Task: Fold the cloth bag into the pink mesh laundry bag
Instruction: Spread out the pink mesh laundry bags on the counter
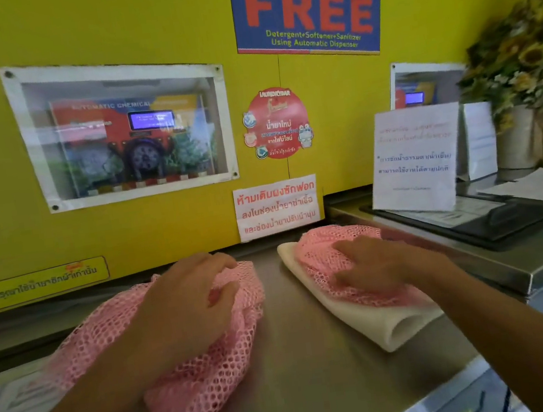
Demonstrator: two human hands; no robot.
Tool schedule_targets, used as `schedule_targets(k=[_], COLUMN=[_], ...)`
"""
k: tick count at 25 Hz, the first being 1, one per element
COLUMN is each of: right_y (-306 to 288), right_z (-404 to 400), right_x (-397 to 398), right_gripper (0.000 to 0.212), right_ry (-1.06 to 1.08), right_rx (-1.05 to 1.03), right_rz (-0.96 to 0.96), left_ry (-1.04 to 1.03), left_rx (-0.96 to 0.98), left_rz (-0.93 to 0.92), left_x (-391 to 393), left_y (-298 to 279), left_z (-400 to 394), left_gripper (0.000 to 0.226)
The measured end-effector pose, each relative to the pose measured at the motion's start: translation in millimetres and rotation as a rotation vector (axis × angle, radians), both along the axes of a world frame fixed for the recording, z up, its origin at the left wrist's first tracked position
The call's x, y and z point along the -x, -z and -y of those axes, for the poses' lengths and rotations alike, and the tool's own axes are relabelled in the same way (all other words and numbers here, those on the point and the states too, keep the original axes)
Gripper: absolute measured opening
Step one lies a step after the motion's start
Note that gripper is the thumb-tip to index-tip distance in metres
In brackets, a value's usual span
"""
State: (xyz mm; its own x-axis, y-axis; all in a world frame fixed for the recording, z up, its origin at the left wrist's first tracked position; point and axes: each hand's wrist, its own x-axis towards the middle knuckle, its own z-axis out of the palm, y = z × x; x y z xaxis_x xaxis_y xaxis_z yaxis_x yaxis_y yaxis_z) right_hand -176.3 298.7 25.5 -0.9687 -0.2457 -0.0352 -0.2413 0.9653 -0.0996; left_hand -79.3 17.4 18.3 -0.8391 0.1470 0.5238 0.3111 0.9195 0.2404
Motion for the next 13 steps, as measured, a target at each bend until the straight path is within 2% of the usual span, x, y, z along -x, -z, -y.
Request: schedule_targets(k=[2, 4, 5, 6, 8, 10, 11, 12, 13], right_y=[-19, -40, -48, -52, -51, -42, -36, -30, -24], right_z=[17, 44, 60, 78, 116, 155, 171, 183, 191], right_x=[-9, -23, -29, -33, -39, -38, -33, -25, -14], right_gripper=[0.082, 0.079, 0.078, 0.078, 0.076, 0.055, 0.040, 0.027, 0.016], right_ry=[-0.054, -0.180, -0.261, -0.336, -0.437, -0.548, -0.587, -0.592, -0.550], right_rx=[-0.005, 0.145, 0.200, 0.216, 0.137, -0.056, -0.110, -0.070, 0.061], right_rz=[-0.178, -0.213, -0.190, -0.140, 0.011, 0.087, 0.075, 0.023, -0.037], left_ry=[-0.137, -0.279, -0.306, -0.306, -0.282, -0.250, -0.238, -0.247, -0.289], left_rx=[0.167, 0.318, 0.336, 0.297, 0.098, -0.110, -0.141, -0.108, -0.023], left_rz=[0.192, 0.450, 0.510, 0.501, 0.370, 0.294, 0.311, 0.351, 0.381], left_x=[-4, -11, -14, -17, -23, -30, -33, -38, -40], left_y=[-5, -5, -3, 0, 2, -3, -6, -8, -6], left_z=[16, 36, 43, 48, 56, 68, 77, 87, 98], left_gripper=[0.068, 0.091, 0.093, 0.087, 0.057, 0.025, 0.024, 0.029, 0.041])
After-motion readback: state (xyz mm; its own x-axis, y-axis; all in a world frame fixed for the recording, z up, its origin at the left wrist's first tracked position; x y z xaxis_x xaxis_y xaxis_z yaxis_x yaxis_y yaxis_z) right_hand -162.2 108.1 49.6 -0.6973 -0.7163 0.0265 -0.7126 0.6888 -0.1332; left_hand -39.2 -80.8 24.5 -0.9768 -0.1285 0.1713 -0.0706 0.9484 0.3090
